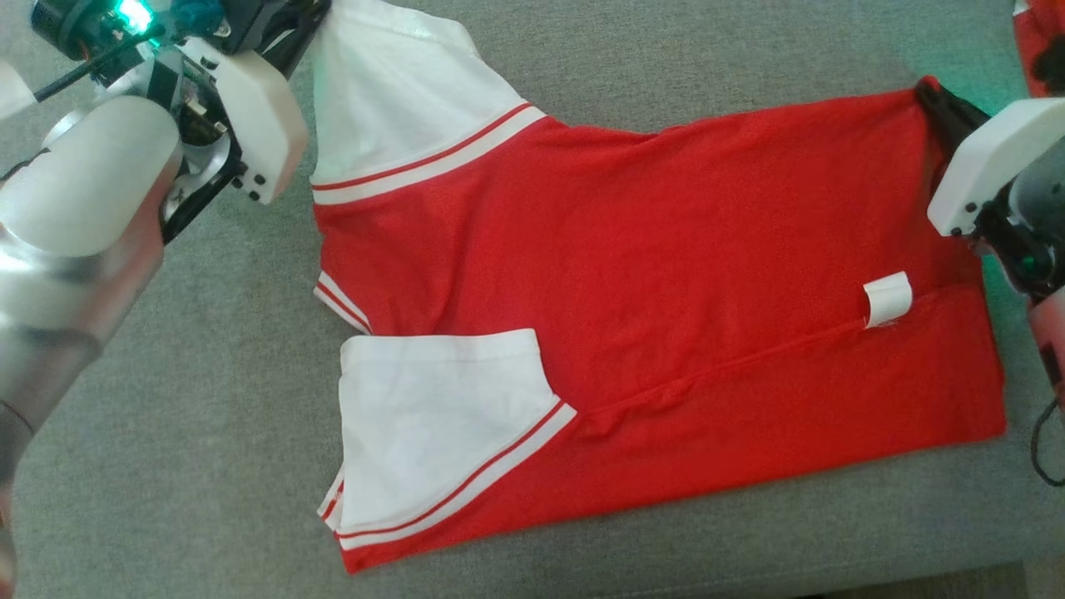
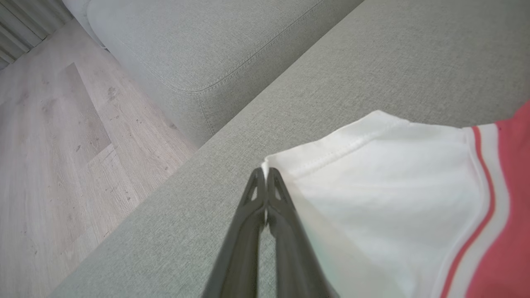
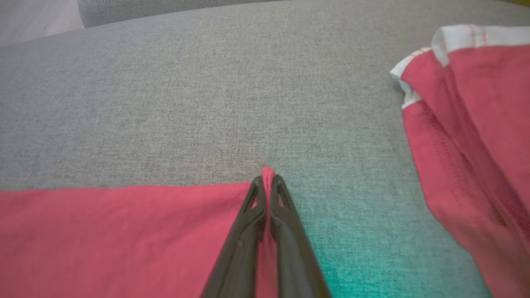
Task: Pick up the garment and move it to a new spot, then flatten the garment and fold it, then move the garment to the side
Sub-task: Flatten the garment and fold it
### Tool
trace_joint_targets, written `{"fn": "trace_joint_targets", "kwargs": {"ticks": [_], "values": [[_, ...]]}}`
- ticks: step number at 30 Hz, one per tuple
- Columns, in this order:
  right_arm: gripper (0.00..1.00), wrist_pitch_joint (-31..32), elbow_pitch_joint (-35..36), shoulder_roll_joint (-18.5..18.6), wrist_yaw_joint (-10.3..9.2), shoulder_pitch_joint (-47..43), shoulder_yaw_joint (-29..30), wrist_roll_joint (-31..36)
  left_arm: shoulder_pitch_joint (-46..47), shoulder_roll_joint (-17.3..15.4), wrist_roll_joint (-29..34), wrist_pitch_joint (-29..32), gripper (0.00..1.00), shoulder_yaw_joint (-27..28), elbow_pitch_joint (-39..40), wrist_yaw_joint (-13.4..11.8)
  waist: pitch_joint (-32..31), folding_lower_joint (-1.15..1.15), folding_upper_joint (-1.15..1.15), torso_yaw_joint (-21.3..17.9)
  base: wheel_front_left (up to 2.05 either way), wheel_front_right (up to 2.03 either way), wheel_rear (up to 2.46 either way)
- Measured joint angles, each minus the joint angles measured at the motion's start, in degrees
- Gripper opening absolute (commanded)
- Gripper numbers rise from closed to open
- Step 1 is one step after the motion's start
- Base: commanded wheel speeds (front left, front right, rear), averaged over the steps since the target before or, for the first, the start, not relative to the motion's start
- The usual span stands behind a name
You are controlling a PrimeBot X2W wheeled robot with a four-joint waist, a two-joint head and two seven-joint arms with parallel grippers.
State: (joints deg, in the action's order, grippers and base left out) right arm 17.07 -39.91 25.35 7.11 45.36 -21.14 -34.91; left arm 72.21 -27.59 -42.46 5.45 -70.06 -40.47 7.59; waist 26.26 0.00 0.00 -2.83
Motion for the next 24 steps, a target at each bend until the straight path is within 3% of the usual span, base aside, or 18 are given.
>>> {"fn": "trace_joint_targets", "kwargs": {"ticks": [11, 16, 24], "values": [[0.00, -6.11, -0.79, 0.15, 0.00, 4.53, 0.24, -2.16, 2.79, -0.03, 0.75, -5.99, 0.00, -0.20, -2.40, -0.04, 0.47, 0.00, 0.00, -0.54, 0.00, 0.00, 0.00], [0.00, -8.09, -1.52, 0.18, 0.00, 7.83, 1.35, -2.58, 6.58, 0.36, 1.26, -9.85, 0.00, 1.47, -4.36, -1.38, 0.30, 0.00, 0.00, -0.43, 0.00, 0.00, 0.00], [0.00, -8.84, -2.32, 0.76, 0.00, 7.41, 0.91, -4.67, 5.70, 1.70, -0.90, -10.66, 0.00, 2.36, -4.41, -1.27, -0.49, 0.00, 0.00, 1.07, 0.00, 0.00, 0.00]]}}
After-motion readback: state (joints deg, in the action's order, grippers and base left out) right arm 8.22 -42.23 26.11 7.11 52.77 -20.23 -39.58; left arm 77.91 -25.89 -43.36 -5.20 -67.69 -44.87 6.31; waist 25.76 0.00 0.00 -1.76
